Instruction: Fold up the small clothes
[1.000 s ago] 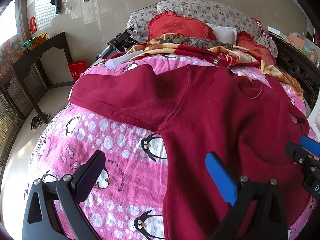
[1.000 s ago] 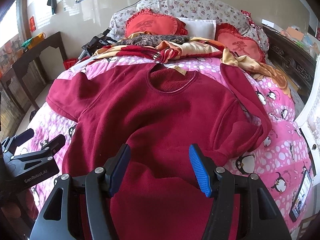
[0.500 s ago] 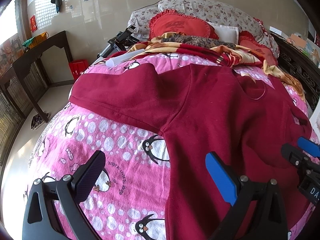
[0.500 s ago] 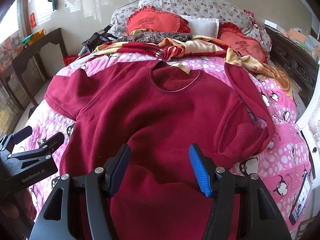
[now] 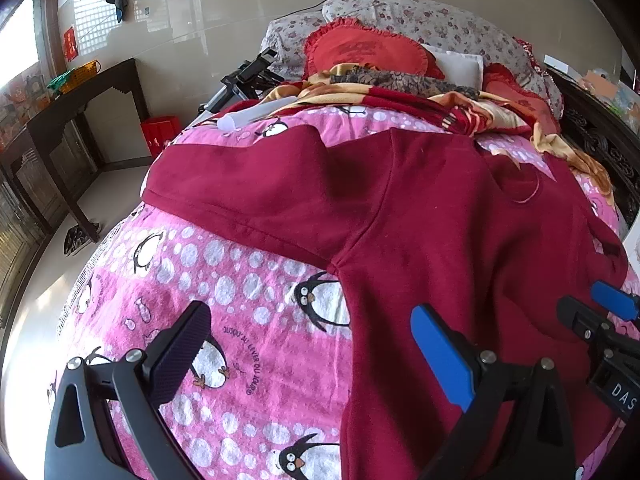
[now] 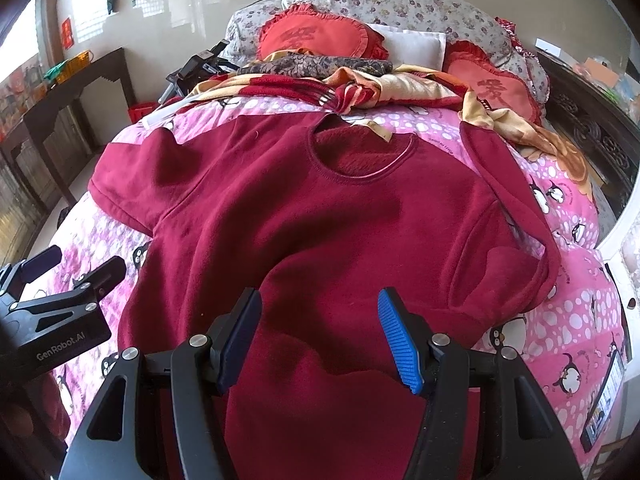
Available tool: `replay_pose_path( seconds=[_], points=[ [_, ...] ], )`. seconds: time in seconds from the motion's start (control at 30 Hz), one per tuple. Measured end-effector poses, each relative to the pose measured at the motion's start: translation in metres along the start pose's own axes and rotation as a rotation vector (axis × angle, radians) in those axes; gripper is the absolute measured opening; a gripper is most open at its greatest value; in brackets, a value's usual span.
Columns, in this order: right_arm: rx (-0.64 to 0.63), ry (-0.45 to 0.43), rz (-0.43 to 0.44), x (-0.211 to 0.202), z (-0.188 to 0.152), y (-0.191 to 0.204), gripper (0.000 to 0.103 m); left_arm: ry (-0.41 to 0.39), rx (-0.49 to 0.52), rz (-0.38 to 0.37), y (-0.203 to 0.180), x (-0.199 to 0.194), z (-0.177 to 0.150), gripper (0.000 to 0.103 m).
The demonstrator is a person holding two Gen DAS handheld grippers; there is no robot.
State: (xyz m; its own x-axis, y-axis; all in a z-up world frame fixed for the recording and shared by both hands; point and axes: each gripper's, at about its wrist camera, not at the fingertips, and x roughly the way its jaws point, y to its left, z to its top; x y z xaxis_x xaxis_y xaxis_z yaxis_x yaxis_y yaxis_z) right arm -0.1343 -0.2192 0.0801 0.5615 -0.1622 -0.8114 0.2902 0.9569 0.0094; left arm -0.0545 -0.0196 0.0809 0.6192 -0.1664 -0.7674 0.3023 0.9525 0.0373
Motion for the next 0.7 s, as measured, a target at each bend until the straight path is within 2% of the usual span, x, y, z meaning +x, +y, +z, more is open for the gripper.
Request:
replay_pose_path(
  seconds=[0.7],
  points=[
    [-0.024,0.027,0.013,0.016,0.000,0.015,0.036,0.014,-0.035,0.022,0.020,0.006,0.002,0.102]
  ],
)
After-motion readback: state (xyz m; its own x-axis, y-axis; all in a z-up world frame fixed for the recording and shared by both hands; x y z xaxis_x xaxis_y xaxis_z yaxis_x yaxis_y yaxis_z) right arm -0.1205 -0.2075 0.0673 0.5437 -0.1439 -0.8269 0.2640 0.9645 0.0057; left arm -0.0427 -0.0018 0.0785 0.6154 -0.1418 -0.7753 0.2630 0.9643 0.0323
